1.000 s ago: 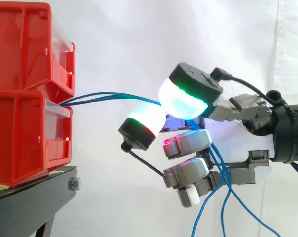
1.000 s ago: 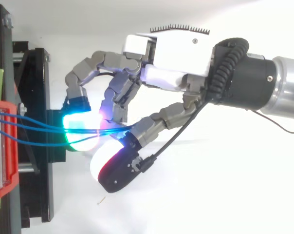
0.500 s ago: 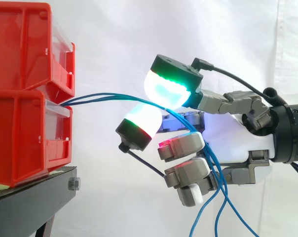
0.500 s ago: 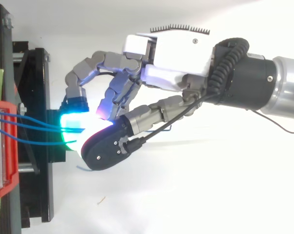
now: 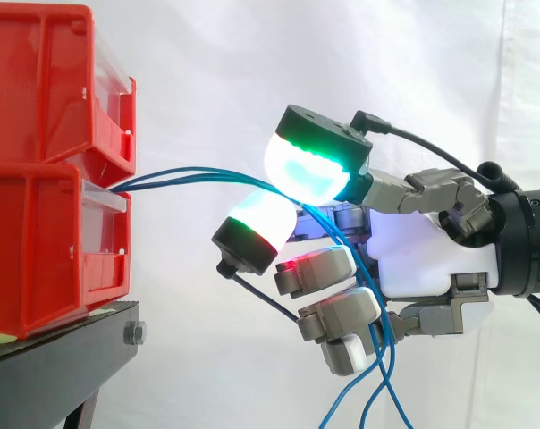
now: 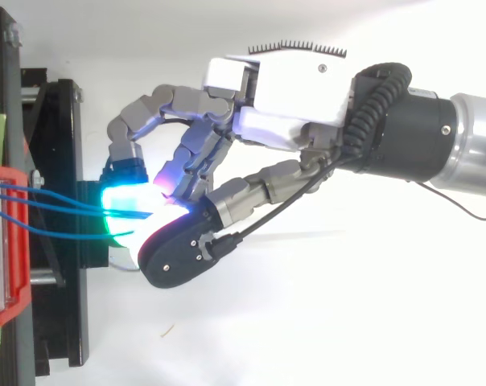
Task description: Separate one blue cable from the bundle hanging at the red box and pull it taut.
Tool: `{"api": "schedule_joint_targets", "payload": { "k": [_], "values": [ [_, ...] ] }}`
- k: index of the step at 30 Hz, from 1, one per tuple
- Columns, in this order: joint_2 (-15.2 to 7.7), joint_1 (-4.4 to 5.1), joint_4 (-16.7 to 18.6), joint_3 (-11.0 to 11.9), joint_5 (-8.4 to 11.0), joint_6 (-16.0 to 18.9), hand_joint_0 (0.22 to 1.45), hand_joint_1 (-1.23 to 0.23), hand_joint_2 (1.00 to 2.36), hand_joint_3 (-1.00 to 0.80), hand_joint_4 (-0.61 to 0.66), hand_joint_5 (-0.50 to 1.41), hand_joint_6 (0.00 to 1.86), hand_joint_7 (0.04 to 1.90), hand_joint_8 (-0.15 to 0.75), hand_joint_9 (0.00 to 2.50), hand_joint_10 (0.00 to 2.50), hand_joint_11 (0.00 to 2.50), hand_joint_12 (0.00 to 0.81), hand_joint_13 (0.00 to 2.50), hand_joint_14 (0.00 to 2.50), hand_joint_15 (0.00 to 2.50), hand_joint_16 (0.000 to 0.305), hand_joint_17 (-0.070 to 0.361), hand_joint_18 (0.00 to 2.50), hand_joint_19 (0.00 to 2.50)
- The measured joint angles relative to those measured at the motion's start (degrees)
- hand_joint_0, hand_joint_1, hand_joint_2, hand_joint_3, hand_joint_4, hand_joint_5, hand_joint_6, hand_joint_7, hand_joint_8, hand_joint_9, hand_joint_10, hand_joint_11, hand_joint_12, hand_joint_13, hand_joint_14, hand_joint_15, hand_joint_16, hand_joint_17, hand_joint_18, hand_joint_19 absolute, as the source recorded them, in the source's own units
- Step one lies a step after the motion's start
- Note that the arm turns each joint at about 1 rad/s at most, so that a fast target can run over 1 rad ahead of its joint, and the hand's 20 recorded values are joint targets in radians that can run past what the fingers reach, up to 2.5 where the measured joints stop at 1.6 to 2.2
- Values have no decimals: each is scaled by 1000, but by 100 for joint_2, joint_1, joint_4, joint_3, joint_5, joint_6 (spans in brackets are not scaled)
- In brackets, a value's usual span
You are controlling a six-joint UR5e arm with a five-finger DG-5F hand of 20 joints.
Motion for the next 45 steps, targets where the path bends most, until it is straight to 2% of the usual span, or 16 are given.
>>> {"api": "schedule_joint_targets", "payload": {
  "k": [3,7,12,14,16,20,24,28,30,35,36,40,45],
  "values": [
    [0,0,0,0,0,0,564,-887,1000,-500,43,-143,896,1137,254,1123,74,1604,341,1129,14,1507,47,107,954,823],
    [0,0,0,0,0,0,462,-806,1000,-500,52,-136,899,1095,303,1118,272,1468,391,1173,6,1496,54,121,1020,810],
    [0,0,4,0,6,0,446,-498,1000,-500,80,-147,876,1031,319,1142,310,1452,410,1196,5,1480,56,127,1048,822],
    [0,0,2,0,17,0,463,-477,1000,-500,76,-148,874,1043,315,1158,261,1463,405,1191,7,1463,55,123,1034,840],
    [1,0,4,0,32,0,520,-499,1000,-500,67,-151,869,1068,282,1181,132,1565,369,1167,10,1466,50,112,989,870],
    [0,0,2,0,58,0,577,-630,1003,-452,53,-150,874,1109,263,1191,49,1646,345,1151,13,1465,47,105,966,890],
    [0,1,2,0,67,0,594,-709,1008,-326,54,-155,889,1095,301,1206,229,1512,383,1207,10,1455,52,118,1024,858],
    [0,2,2,0,70,0,622,-789,1011,-259,35,-159,892,1143,283,1193,213,1540,369,1210,11,1475,51,116,1022,857],
    [0,2,3,-2,70,0,654,-835,1012,-283,-4,-167,901,1178,258,1189,119,1612,346,1194,12,1486,48,108,992,875],
    [1,2,1,-6,70,0,759,-892,1000,-500,-76,-178,918,1150,245,1155,146,1576,341,1170,15,1480,47,106,976,829],
    [1,2,1,-6,70,0,772,-900,1000,-500,-70,-178,929,1172,250,1154,146,1590,334,1169,16,1471,46,105,969,817],
    [0,1,0,-7,67,0,761,-876,1000,-500,-97,-171,960,1223,251,1184,167,1615,333,1170,17,1479,46,104,969,815],
    [0,0,0,-10,64,0,664,-942,1000,-500,-31,-155,964,1123,251,1188,216,1612,332,1169,20,1485,46,104,971,844]
  ]
}}
